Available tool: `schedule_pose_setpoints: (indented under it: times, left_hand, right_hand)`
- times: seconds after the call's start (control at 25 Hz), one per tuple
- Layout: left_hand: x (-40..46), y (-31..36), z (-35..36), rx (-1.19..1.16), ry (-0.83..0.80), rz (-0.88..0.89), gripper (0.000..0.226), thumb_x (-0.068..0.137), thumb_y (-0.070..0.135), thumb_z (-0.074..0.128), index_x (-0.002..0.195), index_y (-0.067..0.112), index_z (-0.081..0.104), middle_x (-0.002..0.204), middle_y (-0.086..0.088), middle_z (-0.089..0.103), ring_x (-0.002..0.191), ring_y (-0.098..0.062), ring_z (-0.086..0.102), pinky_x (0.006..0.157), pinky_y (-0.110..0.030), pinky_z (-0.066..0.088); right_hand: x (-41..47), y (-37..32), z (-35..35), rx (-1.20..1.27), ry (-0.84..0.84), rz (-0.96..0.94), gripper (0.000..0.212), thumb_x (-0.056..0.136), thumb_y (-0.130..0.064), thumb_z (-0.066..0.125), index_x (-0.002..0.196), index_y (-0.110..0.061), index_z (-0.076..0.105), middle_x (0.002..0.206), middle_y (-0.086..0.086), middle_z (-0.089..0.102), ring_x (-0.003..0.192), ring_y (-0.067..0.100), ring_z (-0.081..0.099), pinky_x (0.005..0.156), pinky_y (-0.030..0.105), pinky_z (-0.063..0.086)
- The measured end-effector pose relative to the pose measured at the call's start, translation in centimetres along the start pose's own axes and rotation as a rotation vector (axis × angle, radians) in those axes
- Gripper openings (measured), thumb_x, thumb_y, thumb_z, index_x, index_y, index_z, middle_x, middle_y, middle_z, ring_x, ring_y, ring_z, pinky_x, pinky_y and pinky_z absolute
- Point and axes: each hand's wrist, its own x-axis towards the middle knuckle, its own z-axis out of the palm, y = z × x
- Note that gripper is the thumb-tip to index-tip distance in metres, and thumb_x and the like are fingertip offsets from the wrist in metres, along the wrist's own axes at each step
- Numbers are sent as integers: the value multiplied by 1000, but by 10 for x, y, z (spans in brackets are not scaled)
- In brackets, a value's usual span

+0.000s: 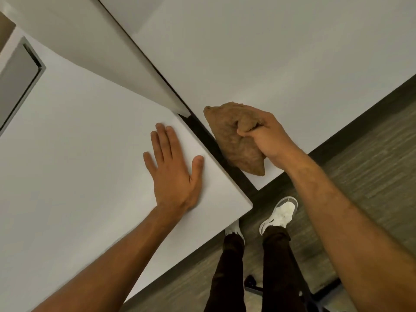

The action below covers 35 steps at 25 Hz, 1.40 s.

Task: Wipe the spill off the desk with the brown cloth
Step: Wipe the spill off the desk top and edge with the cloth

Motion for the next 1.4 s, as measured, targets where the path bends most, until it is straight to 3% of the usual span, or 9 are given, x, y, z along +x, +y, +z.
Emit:
schedule_pose_setpoints:
  times: [0.08, 0.32, 0.52, 0.64, 0.8, 0.96, 1.08, 1.2, 1.4]
  left_hand:
    - [1, 0, -1, 9, 8, -2, 90, 100, 71, 18, 168, 17, -5, 177, -2, -11, 162, -21, -13, 129, -54, -7]
    - [0, 0, 1, 14, 21, -4, 88, 101, 68, 22, 168, 17, -5, 177, -2, -8, 163, -21, -10, 128, -56, -4]
    - [0, 0, 2, 18, 24, -10, 87, 101, 67, 24, 168, 17, -3, 177, -1, -8, 162, -20, -11, 129, -57, -3]
    - [0, 0, 2, 16, 27, -5, 87, 101, 66, 24, 168, 17, -4, 177, -1, -9, 162, -19, -12, 129, -58, -3]
    - [-1, 0, 2, 8, 27, -4, 88, 101, 69, 22, 168, 17, -4, 177, 0, -9, 162, -19, -12, 128, -58, -3]
    - [-2, 0, 1, 5, 24, -7, 89, 101, 70, 23, 168, 17, -3, 177, 0, -8, 162, -19, -11, 128, -59, -2]
    - [-1, 0, 1, 5, 24, -9, 89, 100, 70, 23, 168, 18, -3, 177, 1, -7, 163, -19, -10, 128, -59, -2]
    - [-1, -1, 2, 0, 27, -13, 88, 100, 70, 24, 168, 20, -4, 177, 3, -8, 163, -19, -9, 128, -60, -1]
    - [-1, 2, 0, 8, 13, -13, 89, 99, 71, 21, 168, 20, -5, 177, 2, -10, 162, -17, -12, 129, -58, -2]
  right_hand:
    - [14, -5, 6, 3, -47, -3, 37, 97, -15, 62, 133, -26, 61, 102, -26, 64, 90, -10, 63, 76, 6, 51]
    - [31, -8, 35, 22, -226, -57, 47, 90, 0, 62, 133, -19, 63, 101, -28, 66, 92, -17, 63, 82, 2, 48]
    - [29, 2, 25, 119, -239, -45, 47, 83, 8, 63, 108, -32, 69, 101, -16, 73, 100, 1, 67, 96, 20, 51]
    - [25, 10, 20, 164, -250, -17, 38, 74, -6, 65, 106, -26, 71, 110, 2, 72, 110, 21, 65, 103, 36, 48]
    - [3, 39, 11, 249, -294, 7, 45, 71, -8, 57, 84, -45, 80, 91, -21, 77, 94, -3, 69, 92, 20, 51]
    - [-23, 74, 0, 369, -243, 71, 39, 69, -9, 58, 84, -37, 81, 94, -12, 78, 99, 9, 70, 100, 31, 51]
    - [-21, 77, -8, 506, -181, 134, 39, 72, -1, 57, 84, -28, 82, 89, -9, 80, 97, 15, 71, 81, 21, 57]
    - [7, 51, -10, 597, -80, 125, 33, 77, -2, 59, 93, -24, 77, 91, -5, 80, 96, 19, 71, 75, 23, 59]
    - [9, 8, 37, 249, -333, -83, 47, 90, -3, 52, 128, -28, 60, 106, -28, 72, 110, -8, 64, 90, 10, 49]
